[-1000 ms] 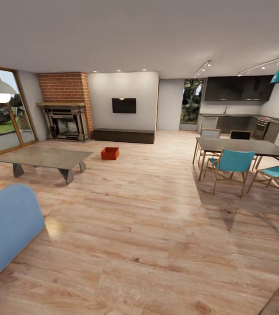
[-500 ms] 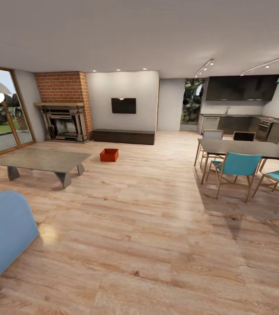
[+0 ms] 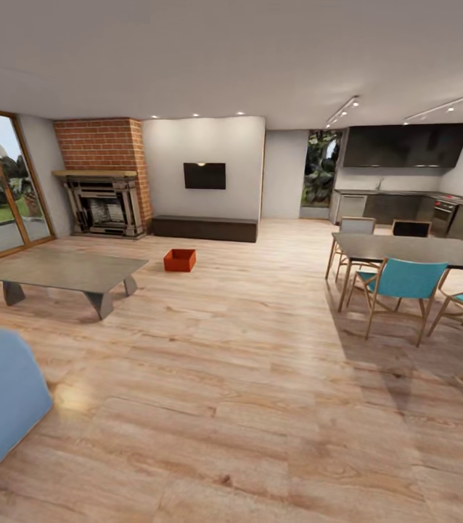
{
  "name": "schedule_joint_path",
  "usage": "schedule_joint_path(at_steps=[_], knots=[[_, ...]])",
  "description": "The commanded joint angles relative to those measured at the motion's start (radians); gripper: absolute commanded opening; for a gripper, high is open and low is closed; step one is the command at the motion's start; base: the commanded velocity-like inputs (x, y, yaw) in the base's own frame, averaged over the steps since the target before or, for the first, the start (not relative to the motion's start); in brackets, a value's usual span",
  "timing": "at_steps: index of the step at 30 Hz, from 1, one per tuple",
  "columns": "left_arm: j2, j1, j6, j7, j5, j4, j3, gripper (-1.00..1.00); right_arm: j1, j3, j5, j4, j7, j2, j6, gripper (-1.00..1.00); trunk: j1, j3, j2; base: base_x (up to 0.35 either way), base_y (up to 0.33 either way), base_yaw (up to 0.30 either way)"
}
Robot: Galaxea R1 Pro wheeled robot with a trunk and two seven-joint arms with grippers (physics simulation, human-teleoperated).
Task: Move the two storage containers from the living room to the garage. In the garage, place one container on the floor and stack the other container on top of it (either order is fine).
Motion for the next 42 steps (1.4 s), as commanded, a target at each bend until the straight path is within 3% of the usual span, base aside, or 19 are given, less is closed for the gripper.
schedule_joint_path(at_steps=[1,20,32,42], knots=[[0.000,-0.001,0.001,-0.004,0.009,0.000,0.000,1.00,0.000,0.008,-0.008,0.000,-0.004,0.000,-0.002,1.00,0.001,-0.001,-0.001,0.322,0.000,0.000],[0.000,-0.001,0.001,-0.004,0.009,0.000,0.000,1.00,0.000,0.008,-0.009,0.000,-0.004,-0.001,-0.002,1.00,0.001,-0.001,-0.001,0.322,0.000,-0.001],[0.000,-0.001,0.001,-0.004,0.009,0.000,0.000,1.00,0.000,0.008,-0.009,0.000,-0.004,-0.001,-0.002,1.00,0.001,-0.001,-0.001,0.322,0.000,-0.217],[0.000,-0.001,0.001,-0.004,0.009,0.000,0.000,1.00,0.000,0.008,-0.009,0.000,-0.004,0.000,-0.003,1.00,0.001,-0.001,-0.001,0.322,0.000,-0.022]])
